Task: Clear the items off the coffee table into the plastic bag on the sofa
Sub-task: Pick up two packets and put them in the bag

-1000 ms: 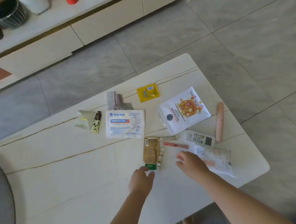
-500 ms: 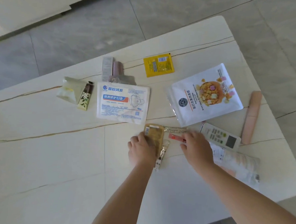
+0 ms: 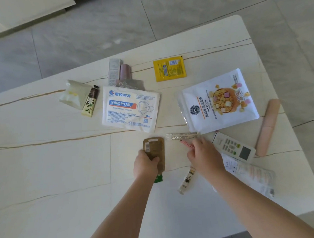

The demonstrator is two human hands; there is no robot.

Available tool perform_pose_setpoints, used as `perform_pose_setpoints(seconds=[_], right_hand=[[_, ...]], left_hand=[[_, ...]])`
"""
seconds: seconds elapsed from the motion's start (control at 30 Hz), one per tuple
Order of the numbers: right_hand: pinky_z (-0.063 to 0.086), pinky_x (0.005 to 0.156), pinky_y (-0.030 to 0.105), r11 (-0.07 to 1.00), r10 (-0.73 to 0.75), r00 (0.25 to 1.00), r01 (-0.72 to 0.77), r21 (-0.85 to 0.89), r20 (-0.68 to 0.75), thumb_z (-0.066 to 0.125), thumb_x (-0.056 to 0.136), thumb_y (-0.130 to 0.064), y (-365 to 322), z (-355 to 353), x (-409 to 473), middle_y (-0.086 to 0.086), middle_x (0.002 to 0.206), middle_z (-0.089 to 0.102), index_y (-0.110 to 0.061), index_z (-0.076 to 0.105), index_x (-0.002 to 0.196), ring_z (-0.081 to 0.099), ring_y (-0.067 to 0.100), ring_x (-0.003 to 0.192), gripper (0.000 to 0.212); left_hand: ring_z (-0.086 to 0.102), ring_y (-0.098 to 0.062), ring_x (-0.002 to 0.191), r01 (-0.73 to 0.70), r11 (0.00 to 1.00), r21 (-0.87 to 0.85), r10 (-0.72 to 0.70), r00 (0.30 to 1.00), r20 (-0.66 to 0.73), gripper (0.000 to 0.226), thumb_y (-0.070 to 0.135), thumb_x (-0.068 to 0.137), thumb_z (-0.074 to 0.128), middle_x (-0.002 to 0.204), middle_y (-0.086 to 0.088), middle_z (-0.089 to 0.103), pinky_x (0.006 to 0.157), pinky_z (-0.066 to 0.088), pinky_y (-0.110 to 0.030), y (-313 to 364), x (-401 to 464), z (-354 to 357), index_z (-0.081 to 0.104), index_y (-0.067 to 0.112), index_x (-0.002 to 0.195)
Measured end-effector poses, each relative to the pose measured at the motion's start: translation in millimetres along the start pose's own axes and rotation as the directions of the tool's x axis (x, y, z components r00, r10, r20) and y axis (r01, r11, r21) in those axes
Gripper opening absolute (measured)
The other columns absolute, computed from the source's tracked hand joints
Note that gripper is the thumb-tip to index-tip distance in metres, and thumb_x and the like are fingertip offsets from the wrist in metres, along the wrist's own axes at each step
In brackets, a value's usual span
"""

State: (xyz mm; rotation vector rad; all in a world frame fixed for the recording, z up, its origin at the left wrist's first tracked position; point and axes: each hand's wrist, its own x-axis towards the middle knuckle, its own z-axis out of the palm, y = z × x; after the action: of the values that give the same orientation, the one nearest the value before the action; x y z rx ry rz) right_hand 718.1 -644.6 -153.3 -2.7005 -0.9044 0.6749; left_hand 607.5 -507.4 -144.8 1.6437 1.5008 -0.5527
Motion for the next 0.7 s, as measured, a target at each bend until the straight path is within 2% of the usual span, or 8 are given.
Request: perform_pose_setpoints(seconds=[0.07, 0.13, 0.2, 0.23, 0.33, 0.43, 0.53, 0.7], right_hand=[[0.011, 0.045, 0.018, 0.999, -0.039, 0.999, 0.039, 0.01, -0.024, 0.062, 0.075, -0.005, -5.5, -6.2, 5.1, 0.017, 0.082, 0.056, 0.0, 0.053, 0.08, 0.038, 0.021, 0.057, 0.011], [0.011, 0.045, 0.02, 0.997, -0.068, 0.998, 0.067, -0.049, -0.009, 0.063, 0.073, -0.003, -13.0, -11.8, 13.7, 0.014, 0.08, 0.054, -0.001, 0.053, 0.084, 0.037, 0.022, 0.054, 0.015], [0.022, 0.044, 0.021, 0.977, -0.14, 0.99, 0.139, -0.163, 0.006, 0.071, 0.067, -0.002, -20.3, -16.8, 23.7, 0.009, 0.08, 0.057, -0.006, 0.056, 0.084, 0.048, 0.024, 0.059, 0.022], [0.031, 0.047, 0.025, 0.961, -0.173, 0.985, 0.175, -0.215, 0.027, 0.071, 0.069, -0.002, -23.1, -16.0, 28.3, 0.008, 0.085, 0.061, -0.008, 0.059, 0.089, 0.055, 0.025, 0.069, 0.024], [0.045, 0.071, 0.034, 0.943, -0.165, 0.979, 0.192, -0.273, 0.122, 0.058, 0.084, -0.006, -27.7, -9.1, 39.3, 0.006, 0.11, 0.059, -0.012, 0.055, 0.111, 0.054, 0.027, 0.101, 0.028], [0.047, 0.069, 0.033, 0.941, -0.064, 0.988, 0.106, -0.32, 0.139, 0.062, 0.084, -0.01, -30.4, -3.8, 35.4, 0.006, 0.1, 0.063, -0.011, 0.056, 0.104, 0.056, 0.025, 0.095, 0.021], [0.039, 0.068, 0.032, 0.979, 0.018, 0.966, 0.036, -0.203, 0.257, 0.045, 0.091, -0.02, -26.7, -4.3, 26.5, 0.009, 0.107, 0.058, -0.007, 0.05, 0.11, 0.051, 0.027, 0.102, 0.024], [0.033, 0.059, 0.029, 1.0, 0.025, 0.963, -0.027, 0.006, 0.268, 0.033, 0.097, -0.021, -4.4, -28.5, 6.8, 0.007, 0.088, 0.051, -0.006, 0.039, 0.115, 0.045, 0.022, 0.073, 0.023]], left_hand=[[0.055, -0.021, 0.087, 0.024, 0.998, -0.05, -0.024, 1.0, 0.006, 0.019, 0.02, 0.092, 0.057, 0.108, -0.007, 0.059, 0.069, 0.047, -0.03, -6.4, -5.1, -6.4, 0.045, 0.013, 0.106], [0.055, -0.022, 0.087, 0.023, 0.998, -0.065, -0.022, 1.0, 0.014, 0.017, 0.02, 0.093, 0.056, 0.104, -0.005, 0.058, 0.067, 0.046, -0.03, -13.2, -9.7, -10.9, 0.043, 0.015, 0.102], [0.055, -0.021, 0.087, 0.006, 0.998, -0.063, -0.004, 0.999, 0.035, 0.017, 0.019, 0.093, 0.056, 0.1, -0.001, 0.056, 0.067, 0.045, -0.03, -18.1, -13.3, -12.4, 0.042, 0.017, 0.102], [0.056, -0.021, 0.088, -0.001, 0.998, -0.066, 0.004, 0.999, 0.051, 0.017, 0.019, 0.093, 0.056, 0.1, 0.0, 0.056, 0.068, 0.046, -0.03, -20.4, -14.5, -11.8, 0.042, 0.018, 0.103], [0.059, -0.021, 0.092, -0.011, 0.995, -0.095, 0.021, 0.995, 0.102, 0.018, 0.019, 0.091, 0.057, 0.102, 0.0, 0.06, 0.073, 0.05, -0.031, -27.2, -15.0, -5.5, 0.046, 0.02, 0.105], [0.06, -0.021, 0.092, -0.021, 0.994, -0.107, 0.035, 0.99, 0.135, 0.019, 0.02, 0.09, 0.059, 0.101, 0.0, 0.061, 0.075, 0.052, -0.032, -30.9, -15.9, 2.1, 0.049, 0.019, 0.106], [0.06, -0.021, 0.092, -0.021, 0.996, -0.091, 0.036, 0.985, 0.168, 0.019, 0.02, 0.09, 0.059, 0.101, -0.001, 0.062, 0.073, 0.051, -0.03, -32.1, -21.7, 11.3, 0.049, 0.018, 0.106], [0.059, -0.02, 0.093, -0.093, 0.996, 0.015, 0.086, 0.967, 0.24, 0.02, 0.022, 0.092, 0.055, 0.106, -0.002, 0.062, 0.076, 0.052, -0.031, -21.6, -41.2, 31.7, 0.048, 0.016, 0.11]])
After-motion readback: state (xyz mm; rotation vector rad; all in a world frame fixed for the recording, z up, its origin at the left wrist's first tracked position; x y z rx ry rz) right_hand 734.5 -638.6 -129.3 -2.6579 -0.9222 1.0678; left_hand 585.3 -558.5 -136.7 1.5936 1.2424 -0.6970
